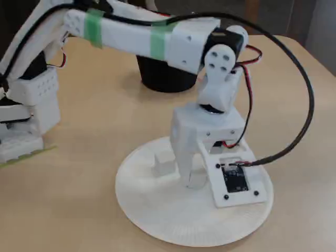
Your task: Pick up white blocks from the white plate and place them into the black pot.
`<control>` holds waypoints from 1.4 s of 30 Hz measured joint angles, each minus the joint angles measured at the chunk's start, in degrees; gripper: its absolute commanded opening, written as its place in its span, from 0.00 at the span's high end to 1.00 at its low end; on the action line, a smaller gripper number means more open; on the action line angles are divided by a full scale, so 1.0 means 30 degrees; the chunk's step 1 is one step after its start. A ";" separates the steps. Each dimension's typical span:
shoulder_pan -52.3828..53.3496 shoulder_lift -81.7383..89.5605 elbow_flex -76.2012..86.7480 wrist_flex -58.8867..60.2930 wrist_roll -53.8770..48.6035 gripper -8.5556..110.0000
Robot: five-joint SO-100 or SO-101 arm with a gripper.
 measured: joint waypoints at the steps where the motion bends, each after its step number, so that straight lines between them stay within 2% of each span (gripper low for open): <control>1: 0.0000 -0.0117 -0.0146 0.0000 0.0088 0.95; 9: -0.0088 0.0176 -0.1318 0.0146 0.2080 0.95; 17: -0.1465 0.6094 -0.5449 0.0205 0.6709 0.95; 24: -0.8262 1.1338 -0.5303 0.0234 1.0312 0.95; 32: -1.7344 1.1514 -0.4219 0.0234 1.1602 0.95; 42: -2.1768 0.8145 -0.3486 0.0234 1.1396 0.95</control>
